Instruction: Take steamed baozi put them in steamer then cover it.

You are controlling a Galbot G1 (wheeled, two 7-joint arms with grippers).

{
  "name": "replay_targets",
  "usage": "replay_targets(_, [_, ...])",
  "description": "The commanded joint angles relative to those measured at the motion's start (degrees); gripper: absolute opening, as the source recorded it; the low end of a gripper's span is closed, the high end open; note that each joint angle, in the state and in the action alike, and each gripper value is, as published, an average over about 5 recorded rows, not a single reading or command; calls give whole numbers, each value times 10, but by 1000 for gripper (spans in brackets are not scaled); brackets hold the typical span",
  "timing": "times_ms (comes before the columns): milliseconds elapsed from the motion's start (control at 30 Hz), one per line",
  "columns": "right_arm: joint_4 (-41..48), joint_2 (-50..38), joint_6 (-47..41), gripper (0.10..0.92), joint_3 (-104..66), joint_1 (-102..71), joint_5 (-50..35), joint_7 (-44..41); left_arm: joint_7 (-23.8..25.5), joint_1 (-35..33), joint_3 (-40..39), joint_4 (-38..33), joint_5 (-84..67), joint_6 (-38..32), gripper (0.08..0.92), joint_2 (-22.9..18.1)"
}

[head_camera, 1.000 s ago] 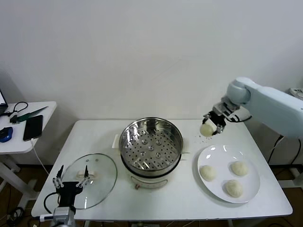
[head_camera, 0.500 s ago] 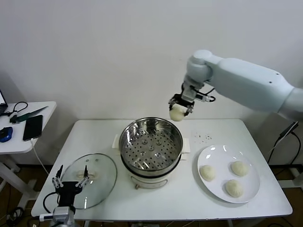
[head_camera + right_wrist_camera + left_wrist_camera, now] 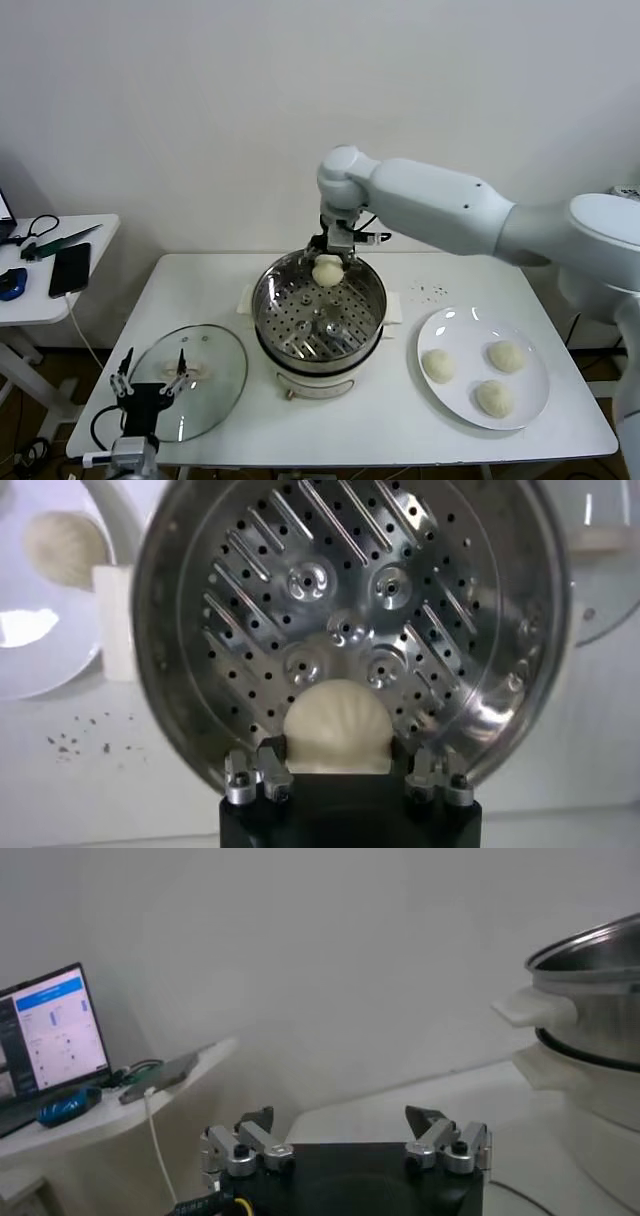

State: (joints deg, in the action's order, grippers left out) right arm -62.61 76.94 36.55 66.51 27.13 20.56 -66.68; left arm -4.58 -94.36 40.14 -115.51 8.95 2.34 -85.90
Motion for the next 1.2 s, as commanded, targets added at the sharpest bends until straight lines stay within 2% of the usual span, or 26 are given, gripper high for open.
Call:
replay_targets(33, [51, 43, 32, 679, -9, -46, 79, 13, 0, -1, -3, 2, 1, -1, 823, -3])
replay_targets(367, [87, 58, 39, 683, -19, -63, 95, 21, 0, -1, -8, 3, 3, 0, 823, -3])
replay_targets(467, [86, 57, 35, 711, -18, -64, 88, 21, -1, -1, -12, 3, 5, 1, 823, -3])
replay_targets(633, [85, 55, 28, 807, -17, -61, 61, 17, -1, -2, -13, 3, 6, 0, 823, -3])
replay_targets(833, [64, 38, 35, 822, -35, -40, 37, -2, -1, -9, -14, -1, 6, -1, 823, 0])
replay_targets(1067, [-34, -57, -7, 823, -13, 28, -83, -17, -1, -10, -19, -4, 6, 1, 823, 3])
replay_targets(1200, [-97, -153, -84, 823, 50, 99, -195, 28, -1, -9, -27, -3, 9, 1, 823, 3])
